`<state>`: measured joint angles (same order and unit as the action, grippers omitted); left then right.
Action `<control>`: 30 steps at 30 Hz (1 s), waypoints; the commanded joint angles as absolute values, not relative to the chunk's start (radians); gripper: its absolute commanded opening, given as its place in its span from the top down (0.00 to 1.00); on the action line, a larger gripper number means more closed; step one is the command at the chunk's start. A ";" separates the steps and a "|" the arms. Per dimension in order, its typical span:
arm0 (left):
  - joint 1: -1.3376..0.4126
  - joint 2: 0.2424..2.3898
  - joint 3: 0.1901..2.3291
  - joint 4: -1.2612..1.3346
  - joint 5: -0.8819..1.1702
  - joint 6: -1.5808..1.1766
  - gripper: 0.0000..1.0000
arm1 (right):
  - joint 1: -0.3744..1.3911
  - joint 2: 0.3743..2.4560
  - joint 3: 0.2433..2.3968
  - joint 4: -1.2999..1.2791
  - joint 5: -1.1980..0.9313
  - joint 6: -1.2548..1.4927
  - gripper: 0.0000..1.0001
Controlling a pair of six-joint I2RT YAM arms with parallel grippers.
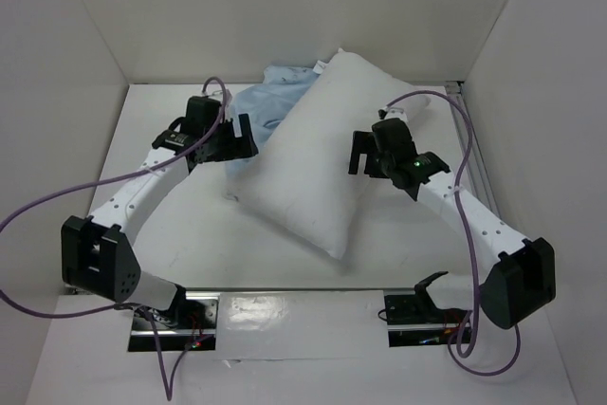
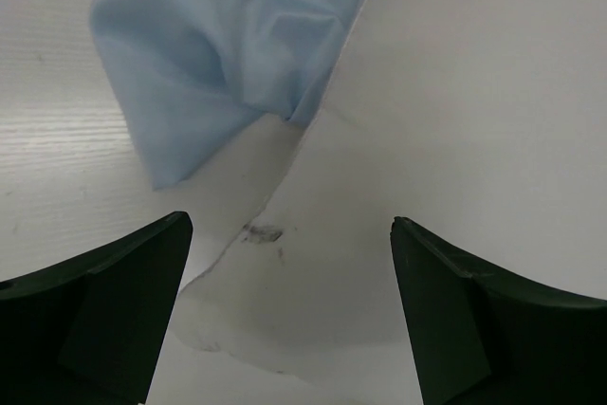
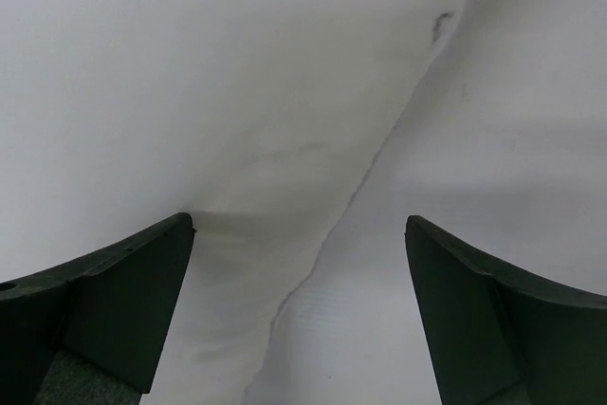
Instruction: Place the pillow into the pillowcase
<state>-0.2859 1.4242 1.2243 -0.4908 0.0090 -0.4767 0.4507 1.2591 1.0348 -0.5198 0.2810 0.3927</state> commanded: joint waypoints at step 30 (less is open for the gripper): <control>-0.767 1.986 1.931 -0.298 0.646 -0.637 1.00 | 0.299 1.223 1.574 -0.739 0.613 0.267 1.00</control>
